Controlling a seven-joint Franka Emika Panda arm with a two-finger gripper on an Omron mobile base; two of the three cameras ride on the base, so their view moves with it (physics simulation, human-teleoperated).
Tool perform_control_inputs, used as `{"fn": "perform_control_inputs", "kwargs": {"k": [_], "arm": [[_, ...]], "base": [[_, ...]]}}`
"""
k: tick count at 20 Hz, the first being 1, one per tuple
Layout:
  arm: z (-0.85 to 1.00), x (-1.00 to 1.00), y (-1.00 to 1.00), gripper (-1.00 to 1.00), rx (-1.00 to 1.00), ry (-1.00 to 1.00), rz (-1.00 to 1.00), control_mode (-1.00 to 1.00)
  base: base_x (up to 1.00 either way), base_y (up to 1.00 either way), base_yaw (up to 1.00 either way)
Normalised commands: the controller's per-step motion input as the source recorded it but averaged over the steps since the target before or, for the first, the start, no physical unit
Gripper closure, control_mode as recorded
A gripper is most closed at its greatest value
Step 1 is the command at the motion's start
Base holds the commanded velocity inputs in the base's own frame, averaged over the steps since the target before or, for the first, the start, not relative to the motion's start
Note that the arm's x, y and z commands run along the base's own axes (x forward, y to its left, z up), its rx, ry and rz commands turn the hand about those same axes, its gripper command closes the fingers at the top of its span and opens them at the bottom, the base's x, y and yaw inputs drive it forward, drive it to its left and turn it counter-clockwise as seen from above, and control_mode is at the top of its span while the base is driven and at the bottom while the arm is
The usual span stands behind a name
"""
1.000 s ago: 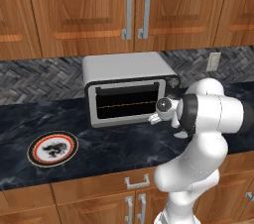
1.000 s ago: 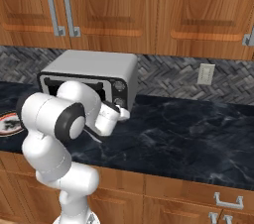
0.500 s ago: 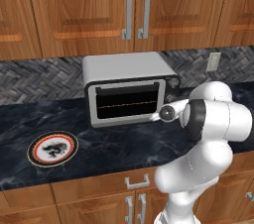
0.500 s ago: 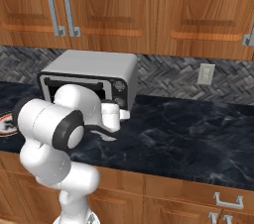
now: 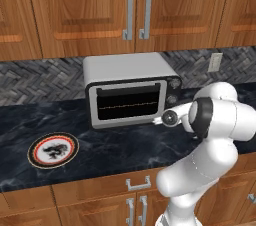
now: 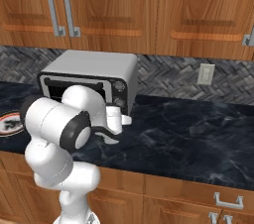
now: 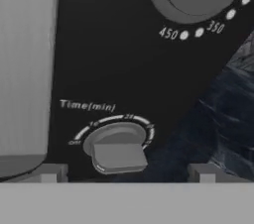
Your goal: Pick up the bagel from the plate, place it on the toaster oven rack, close the door, and set the timer.
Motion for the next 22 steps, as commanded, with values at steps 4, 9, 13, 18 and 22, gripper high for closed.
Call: {"fn": "perform_control_inputs", "kwargs": {"k": [4,9,13,18,22], "arm": [[0.31,-0.06,-0.63,-1.00,0.13,0.17,-0.01,-1.00],[0.79,-0.30,-0.38,-1.00,0.21,0.05,0.00,-1.00],[0.86,-0.34,-0.12,-1.00,0.25,0.01,0.12,-1.00],[0.85,-0.05,0.22,-1.00,0.29,0.13,0.23,-1.00],[1.00,0.00,0.25,-1.00,0.13,0.12,0.14,-1.00]], "base": [[0.00,0.00,0.00],[0.00,0.00,0.00],[0.00,0.00,0.00],[0.00,0.00,0.00],[0.00,0.00,0.00]]}}
